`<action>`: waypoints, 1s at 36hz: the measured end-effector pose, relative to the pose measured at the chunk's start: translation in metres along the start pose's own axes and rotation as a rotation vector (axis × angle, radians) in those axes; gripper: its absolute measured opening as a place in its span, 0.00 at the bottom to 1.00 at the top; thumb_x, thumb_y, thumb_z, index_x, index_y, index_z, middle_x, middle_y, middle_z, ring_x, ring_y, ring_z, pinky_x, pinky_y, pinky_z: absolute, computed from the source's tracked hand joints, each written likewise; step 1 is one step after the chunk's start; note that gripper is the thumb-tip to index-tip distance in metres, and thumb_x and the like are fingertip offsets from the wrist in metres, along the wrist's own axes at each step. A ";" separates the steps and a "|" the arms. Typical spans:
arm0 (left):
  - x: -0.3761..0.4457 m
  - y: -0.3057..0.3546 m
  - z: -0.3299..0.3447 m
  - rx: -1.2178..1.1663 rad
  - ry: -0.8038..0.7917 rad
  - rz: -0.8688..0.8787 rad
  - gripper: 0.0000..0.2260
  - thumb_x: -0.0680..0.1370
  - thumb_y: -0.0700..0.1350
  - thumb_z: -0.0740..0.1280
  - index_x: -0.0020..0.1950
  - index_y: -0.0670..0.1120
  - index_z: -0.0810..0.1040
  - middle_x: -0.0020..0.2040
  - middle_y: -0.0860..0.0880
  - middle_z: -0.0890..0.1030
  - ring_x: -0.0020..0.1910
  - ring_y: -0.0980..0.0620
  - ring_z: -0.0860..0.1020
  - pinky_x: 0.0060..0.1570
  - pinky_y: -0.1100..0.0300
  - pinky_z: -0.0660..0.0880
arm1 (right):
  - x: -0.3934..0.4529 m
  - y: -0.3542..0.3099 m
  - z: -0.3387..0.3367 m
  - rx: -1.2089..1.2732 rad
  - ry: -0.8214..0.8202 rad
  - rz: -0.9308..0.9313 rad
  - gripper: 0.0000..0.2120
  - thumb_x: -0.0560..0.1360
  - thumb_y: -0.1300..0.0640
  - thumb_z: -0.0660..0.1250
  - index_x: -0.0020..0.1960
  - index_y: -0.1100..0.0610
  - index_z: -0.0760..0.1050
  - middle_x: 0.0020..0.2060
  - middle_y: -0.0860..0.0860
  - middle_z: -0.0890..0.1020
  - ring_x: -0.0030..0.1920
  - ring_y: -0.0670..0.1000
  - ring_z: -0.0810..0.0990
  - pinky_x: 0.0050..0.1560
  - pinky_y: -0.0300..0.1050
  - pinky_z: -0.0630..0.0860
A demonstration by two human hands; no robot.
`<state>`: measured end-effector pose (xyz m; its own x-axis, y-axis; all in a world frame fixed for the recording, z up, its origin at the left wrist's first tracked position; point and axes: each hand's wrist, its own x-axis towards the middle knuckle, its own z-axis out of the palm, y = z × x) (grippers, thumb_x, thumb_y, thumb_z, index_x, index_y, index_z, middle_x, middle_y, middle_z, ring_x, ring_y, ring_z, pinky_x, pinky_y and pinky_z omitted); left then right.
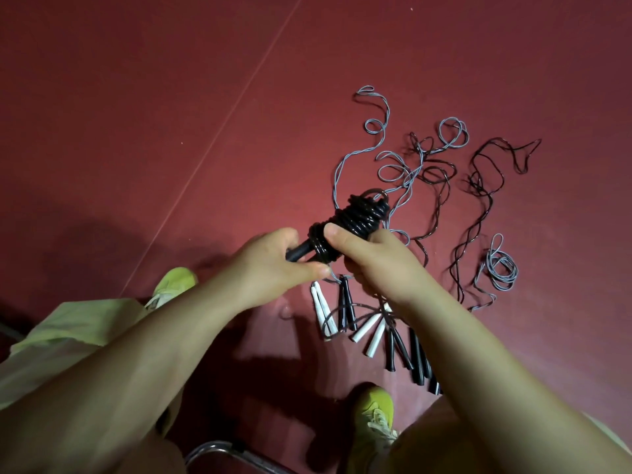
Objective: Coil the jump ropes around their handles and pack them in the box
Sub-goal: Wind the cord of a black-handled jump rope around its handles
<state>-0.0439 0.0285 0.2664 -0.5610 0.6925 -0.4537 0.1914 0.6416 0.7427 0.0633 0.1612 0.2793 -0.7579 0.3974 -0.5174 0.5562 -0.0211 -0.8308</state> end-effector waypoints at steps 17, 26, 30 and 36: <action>-0.010 0.001 0.002 -1.127 -0.824 -0.203 0.23 0.73 0.65 0.57 0.40 0.47 0.79 0.29 0.53 0.69 0.21 0.58 0.65 0.31 0.61 0.72 | -0.007 -0.011 -0.015 0.086 -0.175 -0.106 0.17 0.77 0.45 0.62 0.35 0.55 0.71 0.28 0.53 0.67 0.26 0.48 0.60 0.28 0.42 0.54; -0.004 0.004 0.003 -0.726 -0.551 -0.333 0.22 0.76 0.63 0.53 0.42 0.47 0.74 0.28 0.53 0.68 0.25 0.57 0.61 0.33 0.61 0.67 | 0.004 0.004 -0.011 -0.270 -0.065 0.114 0.28 0.77 0.35 0.57 0.33 0.57 0.75 0.21 0.48 0.73 0.21 0.48 0.69 0.30 0.44 0.68; -0.003 0.001 0.005 -0.627 -0.478 -0.356 0.22 0.79 0.63 0.51 0.43 0.47 0.72 0.28 0.54 0.68 0.25 0.57 0.60 0.33 0.62 0.65 | 0.008 0.009 -0.007 -0.362 -0.013 0.181 0.32 0.73 0.30 0.57 0.26 0.56 0.70 0.19 0.50 0.71 0.22 0.52 0.71 0.38 0.48 0.73; 0.001 -0.004 0.005 -0.519 -0.361 -0.339 0.21 0.79 0.63 0.53 0.42 0.47 0.73 0.27 0.55 0.68 0.26 0.57 0.62 0.34 0.62 0.66 | 0.004 0.006 -0.006 -0.407 0.019 0.166 0.34 0.76 0.32 0.56 0.22 0.56 0.68 0.17 0.51 0.71 0.23 0.51 0.72 0.39 0.46 0.73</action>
<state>-0.0414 0.0282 0.2608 -0.2031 0.6062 -0.7689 -0.4040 0.6634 0.6298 0.0658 0.1681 0.2732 -0.6428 0.4363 -0.6296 0.7616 0.2758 -0.5865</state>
